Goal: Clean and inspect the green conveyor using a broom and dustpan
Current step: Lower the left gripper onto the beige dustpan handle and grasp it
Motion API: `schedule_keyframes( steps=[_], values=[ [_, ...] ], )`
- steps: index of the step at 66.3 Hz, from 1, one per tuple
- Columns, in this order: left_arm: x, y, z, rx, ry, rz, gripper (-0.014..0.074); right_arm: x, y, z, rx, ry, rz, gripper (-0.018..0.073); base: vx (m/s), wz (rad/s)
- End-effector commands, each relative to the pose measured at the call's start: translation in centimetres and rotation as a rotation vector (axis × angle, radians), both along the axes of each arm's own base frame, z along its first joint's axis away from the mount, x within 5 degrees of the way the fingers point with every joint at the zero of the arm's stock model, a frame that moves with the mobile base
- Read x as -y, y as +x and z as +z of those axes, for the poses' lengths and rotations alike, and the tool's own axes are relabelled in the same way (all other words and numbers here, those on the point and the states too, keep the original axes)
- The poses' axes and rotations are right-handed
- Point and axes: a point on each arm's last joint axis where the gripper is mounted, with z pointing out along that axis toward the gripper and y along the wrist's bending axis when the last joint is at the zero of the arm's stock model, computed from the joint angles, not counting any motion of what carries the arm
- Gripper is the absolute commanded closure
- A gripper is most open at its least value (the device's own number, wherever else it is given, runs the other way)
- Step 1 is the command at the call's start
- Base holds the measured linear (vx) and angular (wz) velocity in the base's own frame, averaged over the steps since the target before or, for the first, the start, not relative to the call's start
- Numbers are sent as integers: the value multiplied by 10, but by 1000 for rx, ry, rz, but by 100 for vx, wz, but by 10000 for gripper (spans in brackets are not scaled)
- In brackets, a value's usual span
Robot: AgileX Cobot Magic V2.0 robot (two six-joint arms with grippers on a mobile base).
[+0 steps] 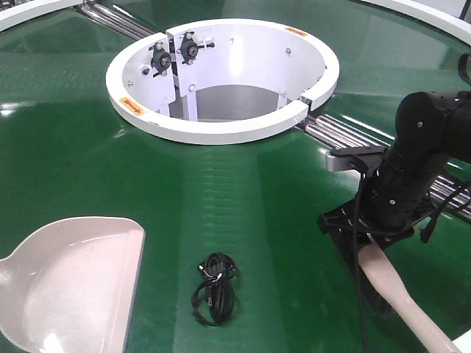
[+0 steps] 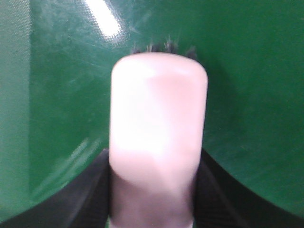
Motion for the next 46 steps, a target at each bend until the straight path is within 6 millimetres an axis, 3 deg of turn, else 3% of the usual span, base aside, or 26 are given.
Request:
schedule_keyframes(
  steps=[1, 16, 32, 46],
  values=[
    [2, 1, 16, 90, 11, -22, 5, 1, -2, 21, 65, 23, 3, 568, 0, 0],
    [-2, -2, 8, -2, 10, 15, 5, 1, -2, 21, 65, 23, 3, 568, 0, 0],
    [-11, 9, -24, -458, 10, 156, 5, 1, -2, 21, 65, 23, 3, 568, 0, 0],
    [-18, 30, -28, -778, 46, 275, 5, 1, -2, 21, 65, 23, 3, 568, 0, 0]
  ],
)
